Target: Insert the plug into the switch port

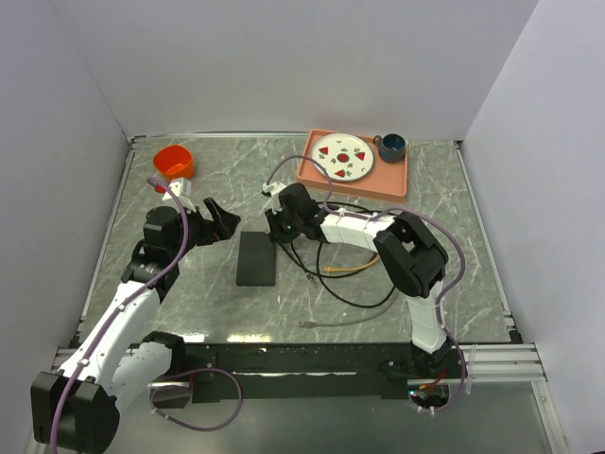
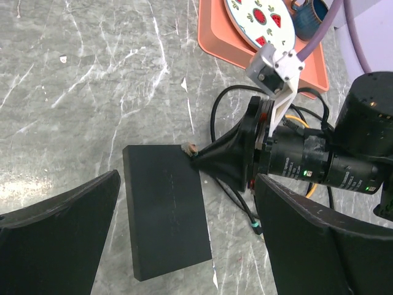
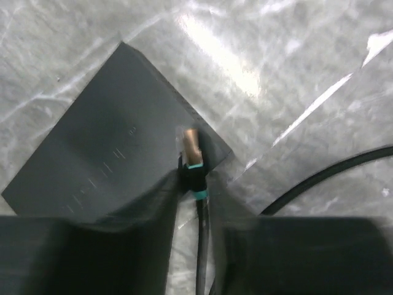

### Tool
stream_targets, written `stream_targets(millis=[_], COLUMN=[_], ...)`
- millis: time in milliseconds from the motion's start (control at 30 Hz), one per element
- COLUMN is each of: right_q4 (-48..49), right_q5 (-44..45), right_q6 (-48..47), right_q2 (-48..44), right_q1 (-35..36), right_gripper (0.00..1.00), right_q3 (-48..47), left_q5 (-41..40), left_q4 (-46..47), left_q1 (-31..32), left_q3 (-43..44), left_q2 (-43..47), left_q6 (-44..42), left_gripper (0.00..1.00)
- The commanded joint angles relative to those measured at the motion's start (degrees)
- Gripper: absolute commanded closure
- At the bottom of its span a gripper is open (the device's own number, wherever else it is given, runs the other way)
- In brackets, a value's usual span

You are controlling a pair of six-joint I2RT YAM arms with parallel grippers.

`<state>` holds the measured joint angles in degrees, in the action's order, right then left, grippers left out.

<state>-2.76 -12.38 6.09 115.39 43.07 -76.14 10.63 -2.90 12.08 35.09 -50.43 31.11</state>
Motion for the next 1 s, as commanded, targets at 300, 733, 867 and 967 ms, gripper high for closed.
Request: stream_targets(millis=[300, 733, 867, 967], right_q4=[2.6, 22.0, 24.6, 25.4], right_q5=[7.2, -25.5, -28.0, -31.7], right_q6=[-4.0, -15.6, -19.5, -20.3], right_q2=[-12.4, -40.8, -47.6, -50.4], right_q1=[-0.5, -0.8, -0.7, -1.2], right_gripper=[1.00, 1.00, 1.00, 1.00], right_q3=[6.3, 33.4, 38.4, 40.3], left_q5=[0.5, 16.1, 21.8, 23.4], left_q4=[1.0, 10.7, 13.0, 12.9], left_q1=[-0.3, 0.8, 6.6, 11.6], left_q3=[0.2, -2.7, -1.5, -0.6], left_q2=[2.9, 8.4, 7.9, 7.3], left_q6=[0.0, 1.4, -0.9, -3.5], left_gripper=[0.03, 0.03, 0.03, 0.02])
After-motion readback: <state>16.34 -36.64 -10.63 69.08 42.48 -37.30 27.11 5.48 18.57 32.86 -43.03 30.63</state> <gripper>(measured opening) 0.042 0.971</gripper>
